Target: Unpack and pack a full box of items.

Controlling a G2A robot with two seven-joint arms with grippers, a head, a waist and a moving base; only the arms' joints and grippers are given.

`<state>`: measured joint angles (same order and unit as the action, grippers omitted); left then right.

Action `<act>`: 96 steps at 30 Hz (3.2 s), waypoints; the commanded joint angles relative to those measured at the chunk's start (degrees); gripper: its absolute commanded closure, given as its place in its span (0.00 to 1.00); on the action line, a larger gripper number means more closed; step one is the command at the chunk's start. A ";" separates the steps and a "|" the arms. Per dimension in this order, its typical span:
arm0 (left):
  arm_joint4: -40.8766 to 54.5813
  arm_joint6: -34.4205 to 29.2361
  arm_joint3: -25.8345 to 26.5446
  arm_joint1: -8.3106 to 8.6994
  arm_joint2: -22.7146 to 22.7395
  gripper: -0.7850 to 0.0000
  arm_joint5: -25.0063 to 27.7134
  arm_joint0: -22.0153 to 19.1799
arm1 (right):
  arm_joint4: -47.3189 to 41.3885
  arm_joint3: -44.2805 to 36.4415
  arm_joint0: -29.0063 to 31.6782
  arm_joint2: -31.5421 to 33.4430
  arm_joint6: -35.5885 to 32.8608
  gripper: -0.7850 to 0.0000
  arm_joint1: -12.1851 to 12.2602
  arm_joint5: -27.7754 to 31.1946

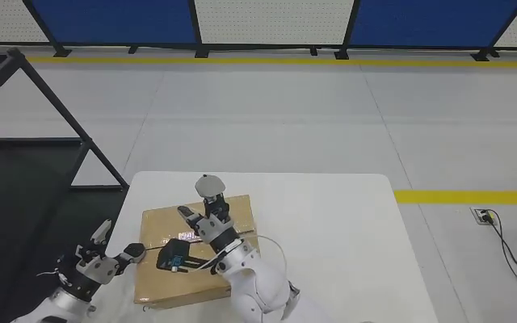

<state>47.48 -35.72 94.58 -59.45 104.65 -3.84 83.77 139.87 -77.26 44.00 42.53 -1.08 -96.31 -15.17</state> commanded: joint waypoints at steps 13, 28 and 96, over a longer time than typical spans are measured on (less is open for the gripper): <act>0.72 -0.72 -0.53 -0.15 0.28 0.00 -0.26 -0.02 | 2.51 6.38 -3.39 -3.32 -2.19 0.00 -3.04 -0.14; 1.53 -1.55 -0.97 -0.29 0.88 0.00 -0.15 0.38 | 7.38 11.68 -5.75 -5.91 -4.60 0.00 -5.91 1.92; -1.18 3.55 1.17 -1.19 1.01 0.00 0.08 -0.71 | 2.61 -17.08 15.57 15.76 12.16 0.00 -4.61 7.31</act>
<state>46.44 -32.35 96.03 -60.61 106.10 -3.76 83.39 142.16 -94.65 59.30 58.09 11.82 -100.99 -8.14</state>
